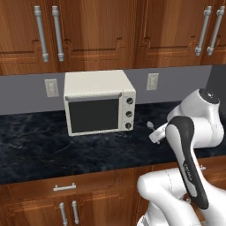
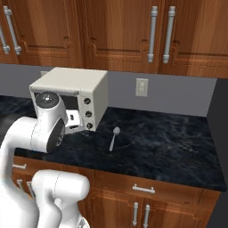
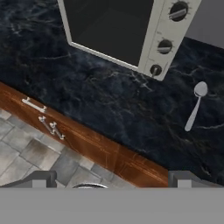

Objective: Take the fork and place it on the left side of the plate. Then take the spoon and place it on the right side of the plate. Make sure they're directly next to the plate.

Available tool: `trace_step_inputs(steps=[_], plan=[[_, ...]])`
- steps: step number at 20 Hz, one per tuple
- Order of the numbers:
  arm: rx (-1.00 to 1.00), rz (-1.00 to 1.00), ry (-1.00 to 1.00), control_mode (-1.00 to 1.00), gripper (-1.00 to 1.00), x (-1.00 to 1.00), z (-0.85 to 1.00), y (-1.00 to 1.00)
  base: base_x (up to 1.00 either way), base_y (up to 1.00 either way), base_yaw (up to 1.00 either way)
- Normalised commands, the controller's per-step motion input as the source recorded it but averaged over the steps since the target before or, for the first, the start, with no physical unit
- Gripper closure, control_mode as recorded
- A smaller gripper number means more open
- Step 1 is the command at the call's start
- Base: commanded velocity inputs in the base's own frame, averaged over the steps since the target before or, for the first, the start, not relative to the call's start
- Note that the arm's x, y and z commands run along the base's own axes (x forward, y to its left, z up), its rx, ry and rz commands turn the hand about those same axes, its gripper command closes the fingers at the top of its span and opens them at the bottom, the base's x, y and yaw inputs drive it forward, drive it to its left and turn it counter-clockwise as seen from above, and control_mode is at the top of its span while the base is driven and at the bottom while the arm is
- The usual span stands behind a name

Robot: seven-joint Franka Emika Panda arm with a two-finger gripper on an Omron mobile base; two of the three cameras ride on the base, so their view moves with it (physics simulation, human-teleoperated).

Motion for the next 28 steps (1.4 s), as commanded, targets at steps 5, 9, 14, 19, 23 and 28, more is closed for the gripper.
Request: trace_step_inputs(steps=[5, 9, 14, 19, 23, 28], plan=[[0.08, 0.05, 0.01, -1.0, -1.0, 0.31, -0.06, -0.47, 0.0, 0.0, 0.0], [0.07, 0.0, 0.08, -1.0, -1.0, 0.44, -0.01, -0.5, 0.0, 0.0, 0.0], [0.01, -0.13, 0.14, -1.0, -1.0, 0.47, -0.13, -0.45, 0.0, 0.0, 0.0], [0.01, -0.16, 0.16, -1.0, -1.0, 0.52, -0.33, -0.41, 0.0, 0.0, 0.0], [0.01, -0.09, 0.13, -1.0, -1.0, 0.44, -0.37, -0.37, 0.0, 0.0, 0.0], [0.0, 0.0, 0.02, -1.0, -1.0, 0.36, -0.45, -0.07, 0.0, 0.0, 0.0]])
